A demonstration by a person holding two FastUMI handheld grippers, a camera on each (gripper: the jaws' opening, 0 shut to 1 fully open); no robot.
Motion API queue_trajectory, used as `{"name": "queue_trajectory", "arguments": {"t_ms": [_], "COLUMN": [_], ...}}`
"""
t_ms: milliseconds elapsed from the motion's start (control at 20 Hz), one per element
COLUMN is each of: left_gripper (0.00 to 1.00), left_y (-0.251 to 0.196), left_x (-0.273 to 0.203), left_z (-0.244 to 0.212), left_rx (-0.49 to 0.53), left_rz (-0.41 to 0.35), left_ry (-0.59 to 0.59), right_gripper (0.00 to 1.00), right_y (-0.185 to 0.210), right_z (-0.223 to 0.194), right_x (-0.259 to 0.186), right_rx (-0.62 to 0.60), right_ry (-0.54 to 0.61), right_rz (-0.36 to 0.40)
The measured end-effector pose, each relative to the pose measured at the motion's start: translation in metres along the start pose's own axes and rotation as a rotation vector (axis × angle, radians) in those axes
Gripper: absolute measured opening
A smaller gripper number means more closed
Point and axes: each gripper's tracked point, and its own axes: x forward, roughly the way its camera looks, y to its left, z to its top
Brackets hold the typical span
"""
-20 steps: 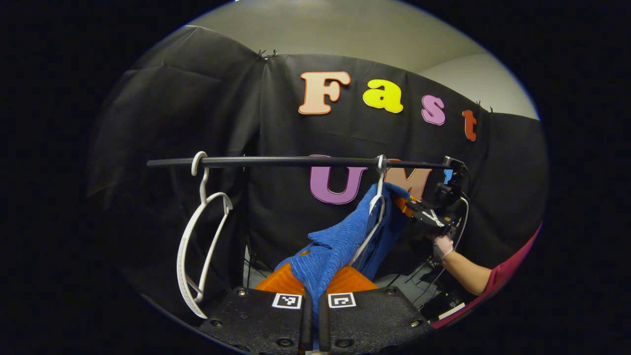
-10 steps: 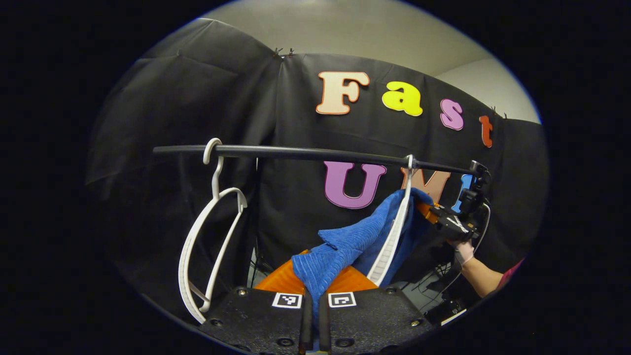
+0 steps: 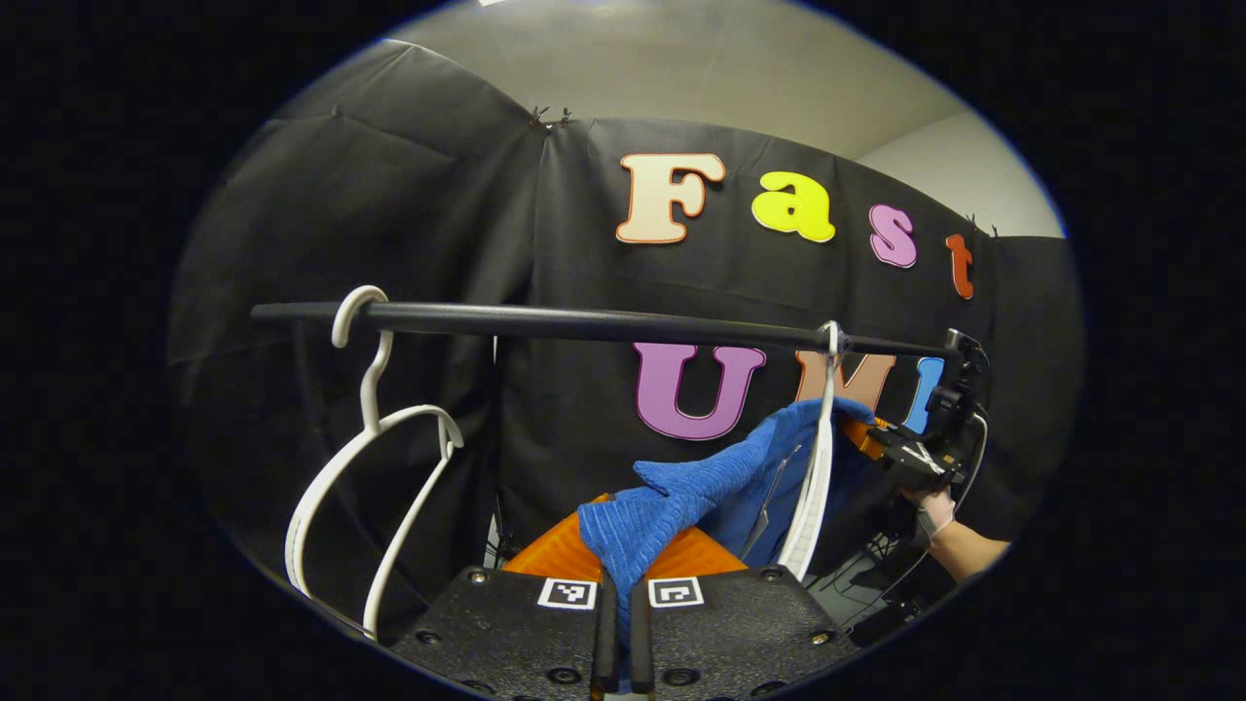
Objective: Grasp the clothes on the hanger with both hands and then place them into the laundry hamper below.
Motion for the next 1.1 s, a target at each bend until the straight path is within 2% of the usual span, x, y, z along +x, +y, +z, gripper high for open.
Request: {"name": "queue_trajectory", "arguments": {"t_ms": [250, 400, 600, 800, 1100], "left_gripper": [0.05, 0.05, 0.05, 0.05, 0.05], "left_y": [0.008, 0.012, 0.007, 0.001, 0.001], "left_x": [0.031, 0.047, 0.061, 0.069, 0.060], "left_z": [-0.019, -0.039, -0.055, -0.051, -0.042], "left_rx": [-0.058, -0.042, -0.104, -0.168, -0.145], "left_rz": [-0.016, -0.019, -0.063, -0.112, -0.181], "left_ry": [-0.002, 0.020, 0.014, -0.003, -0.005], "right_gripper": [0.09, 0.10, 0.10, 0.10, 0.10], "right_y": [-0.012, -0.016, -0.023, -0.027, -0.025], "right_z": [-0.017, -0.028, -0.040, -0.049, -0.050], "right_x": [0.004, 0.007, 0.008, 0.007, 0.010], "right_rx": [-0.023, -0.050, -0.061, -0.044, -0.043], "right_ry": [0.024, 0.040, 0.062, 0.085, 0.099], "right_rz": [-0.025, -0.038, -0.059, -0.058, -0.038]}}
